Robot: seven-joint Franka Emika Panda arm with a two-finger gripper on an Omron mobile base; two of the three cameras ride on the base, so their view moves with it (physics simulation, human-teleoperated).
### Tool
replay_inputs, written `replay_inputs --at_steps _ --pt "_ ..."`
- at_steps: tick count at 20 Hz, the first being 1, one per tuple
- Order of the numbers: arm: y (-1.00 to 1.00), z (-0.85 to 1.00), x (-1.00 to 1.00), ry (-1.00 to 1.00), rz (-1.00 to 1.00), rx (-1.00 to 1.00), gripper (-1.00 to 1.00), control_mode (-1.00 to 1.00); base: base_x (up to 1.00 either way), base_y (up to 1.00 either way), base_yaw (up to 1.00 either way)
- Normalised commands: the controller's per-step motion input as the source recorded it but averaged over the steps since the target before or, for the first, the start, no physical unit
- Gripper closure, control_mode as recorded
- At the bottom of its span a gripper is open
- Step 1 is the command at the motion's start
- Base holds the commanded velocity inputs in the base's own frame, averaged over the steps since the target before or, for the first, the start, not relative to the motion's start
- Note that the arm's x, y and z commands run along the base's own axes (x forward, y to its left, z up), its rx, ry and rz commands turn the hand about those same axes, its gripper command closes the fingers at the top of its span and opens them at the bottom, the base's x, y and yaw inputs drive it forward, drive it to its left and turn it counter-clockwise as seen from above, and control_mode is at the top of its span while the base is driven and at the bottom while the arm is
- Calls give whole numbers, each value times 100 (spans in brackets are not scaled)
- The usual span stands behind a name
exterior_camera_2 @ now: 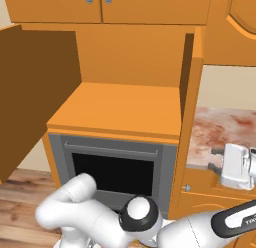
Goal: Open the cabinet. Pick the sponge and place it next to the sink. Then close the cabinet.
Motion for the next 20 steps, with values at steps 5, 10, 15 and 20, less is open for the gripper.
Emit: replay_inputs --at_steps 5,10,15,20 --pt "40 -1 43 0 -1 0 -100 -100 0 0 0" --pt "94 -9 34 0 -16 0 -100 -100 0 0 0" --pt "76 -4 -2 0 -34 1 -100 -100 0 0 0" --pt "75 0 -8 -2 -52 8 -100 -100 0 0 0"
